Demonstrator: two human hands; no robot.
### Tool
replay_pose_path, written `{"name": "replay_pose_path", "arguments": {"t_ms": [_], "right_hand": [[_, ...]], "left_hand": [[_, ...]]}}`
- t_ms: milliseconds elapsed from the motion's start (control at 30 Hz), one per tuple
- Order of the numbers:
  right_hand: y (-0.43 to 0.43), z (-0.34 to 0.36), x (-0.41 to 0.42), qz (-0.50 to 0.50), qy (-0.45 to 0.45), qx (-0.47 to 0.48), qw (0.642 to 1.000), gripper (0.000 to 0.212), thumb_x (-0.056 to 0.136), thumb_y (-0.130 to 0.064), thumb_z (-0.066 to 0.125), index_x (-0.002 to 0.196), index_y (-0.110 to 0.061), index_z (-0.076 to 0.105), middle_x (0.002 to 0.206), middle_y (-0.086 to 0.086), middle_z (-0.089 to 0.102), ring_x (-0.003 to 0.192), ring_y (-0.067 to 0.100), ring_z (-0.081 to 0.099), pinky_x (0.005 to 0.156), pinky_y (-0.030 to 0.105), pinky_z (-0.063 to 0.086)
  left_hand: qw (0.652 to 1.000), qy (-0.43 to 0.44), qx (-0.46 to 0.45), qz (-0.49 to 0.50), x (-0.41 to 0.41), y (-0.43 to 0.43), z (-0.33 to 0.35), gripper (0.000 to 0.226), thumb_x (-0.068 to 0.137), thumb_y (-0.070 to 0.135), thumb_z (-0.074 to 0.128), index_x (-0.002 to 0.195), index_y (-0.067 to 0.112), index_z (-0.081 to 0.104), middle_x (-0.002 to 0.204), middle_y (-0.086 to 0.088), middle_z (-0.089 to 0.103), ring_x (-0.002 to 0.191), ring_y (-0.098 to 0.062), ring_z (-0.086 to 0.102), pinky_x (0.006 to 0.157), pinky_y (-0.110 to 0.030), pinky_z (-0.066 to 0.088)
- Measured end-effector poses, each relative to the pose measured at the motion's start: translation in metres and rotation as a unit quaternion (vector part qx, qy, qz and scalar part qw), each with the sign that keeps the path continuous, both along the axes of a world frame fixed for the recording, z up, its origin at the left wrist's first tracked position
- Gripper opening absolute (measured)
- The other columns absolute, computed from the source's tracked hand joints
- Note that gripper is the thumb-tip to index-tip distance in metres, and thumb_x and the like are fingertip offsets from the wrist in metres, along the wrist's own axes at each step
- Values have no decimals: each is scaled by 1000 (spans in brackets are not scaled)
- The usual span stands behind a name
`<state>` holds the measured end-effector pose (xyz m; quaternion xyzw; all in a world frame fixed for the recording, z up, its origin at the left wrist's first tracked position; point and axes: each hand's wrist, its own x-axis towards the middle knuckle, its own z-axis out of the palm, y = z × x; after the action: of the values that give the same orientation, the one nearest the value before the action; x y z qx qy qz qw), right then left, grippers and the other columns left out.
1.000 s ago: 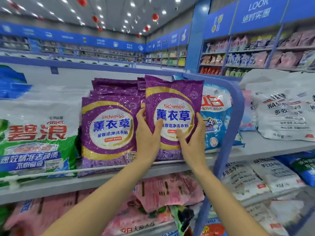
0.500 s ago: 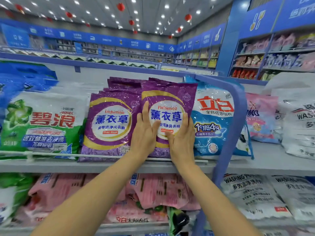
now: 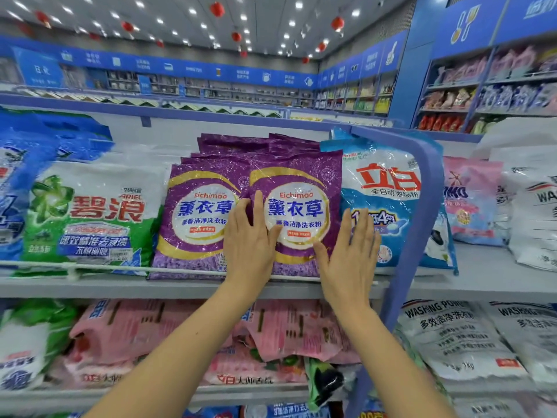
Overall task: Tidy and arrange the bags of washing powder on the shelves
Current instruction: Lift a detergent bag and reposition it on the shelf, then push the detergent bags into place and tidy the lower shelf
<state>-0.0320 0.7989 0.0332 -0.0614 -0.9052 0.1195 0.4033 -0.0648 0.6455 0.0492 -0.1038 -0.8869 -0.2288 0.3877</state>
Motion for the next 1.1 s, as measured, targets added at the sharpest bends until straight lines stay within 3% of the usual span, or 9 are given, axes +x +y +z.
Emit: {"name": "replay_pose_path", "arguments": {"t_ms": [100, 200, 367, 500, 700, 833, 933, 1000, 1100], "right_hand": [[-5, -13, 13, 94, 32, 73, 992, 73, 95, -54, 22, 147, -3, 20, 154, 20, 14, 144, 30, 10, 116, 37, 7], [-7, -26, 12, 114, -33, 127, 985, 74, 93, -55, 23, 146, -3, 15, 154, 17, 12, 143, 33, 16, 115, 37, 11], [-7, -23, 1, 64, -65, 127, 988, 77, 90, -59, 19, 146, -7, 14, 154, 14, 13, 142, 29, 20, 113, 42, 21], [-7, -26, 0, 66, -77, 125, 987, 77, 89, -62, 15, 146, -13, 1, 155, 9, 1, 144, 23, 6, 115, 41, 13], [-3, -23, 6, 112, -95, 105, 984, 74, 89, -63, 13, 144, -21, -13, 155, 3, -13, 145, 17, -9, 116, 37, -9], [-10, -13, 22, 220, -20, -15, 975, 72, 89, -44, 42, 148, -15, 13, 157, 4, 8, 145, 16, 0, 117, 38, -1], [-32, -10, 38, 290, 58, -128, 947, 50, 90, -30, 48, 138, -14, 41, 143, 1, 39, 136, 17, 29, 114, 36, 21], [-54, -12, 48, 354, 62, -199, 912, 32, 91, -26, 49, 121, -18, 55, 122, -5, 54, 118, 10, 47, 102, 23, 34], [-90, -22, 63, 434, 15, -284, 855, 15, 91, -23, 49, 95, -33, 61, 91, -15, 65, 83, -3, 57, 72, 7, 41]], "left_hand": [[993, 58, -89, -59, 11, -1, -16, 67, 95, 46, 36, 144, 1, 34, 145, -24, 37, 134, -40, 37, 107, -49, 37], [983, 21, -175, -58, 10, -3, -27, 71, 92, 54, 26, 147, 8, 28, 153, -18, 26, 140, -35, 27, 110, -49, 28], [981, -34, -187, -38, -5, -2, -28, 72, 90, 63, 7, 148, 23, -7, 157, -5, -11, 145, -24, -9, 117, -41, 5], [981, -60, -180, -28, -6, -1, -30, 72, 87, 67, 4, 143, 29, -20, 153, -2, -23, 142, -20, -20, 118, -43, 2], [981, -82, -175, -1, 3, -3, -25, 74, 82, 73, 2, 140, 34, -22, 157, 0, -18, 146, -23, -13, 116, -41, -10], [985, -55, -166, 7, 24, -27, -21, 71, 92, 65, 19, 142, 30, -18, 160, -4, -7, 146, -19, -13, 110, -37, -24], [995, -41, -89, -5, 56, -62, -21, 70, 94, 56, 31, 151, 24, 8, 160, -4, 9, 147, -20, 3, 114, -38, -14], [999, -47, -12, 1, 82, -96, -22, 63, 93, 49, 36, 148, 19, 27, 154, -5, 29, 143, -17, 22, 116, -38, 2], [996, -18, 93, -2, 130, -158, -31, 41, 91, 35, 49, 124, 11, 56, 115, -2, 61, 104, -7, 52, 94, -22, 38]]}}
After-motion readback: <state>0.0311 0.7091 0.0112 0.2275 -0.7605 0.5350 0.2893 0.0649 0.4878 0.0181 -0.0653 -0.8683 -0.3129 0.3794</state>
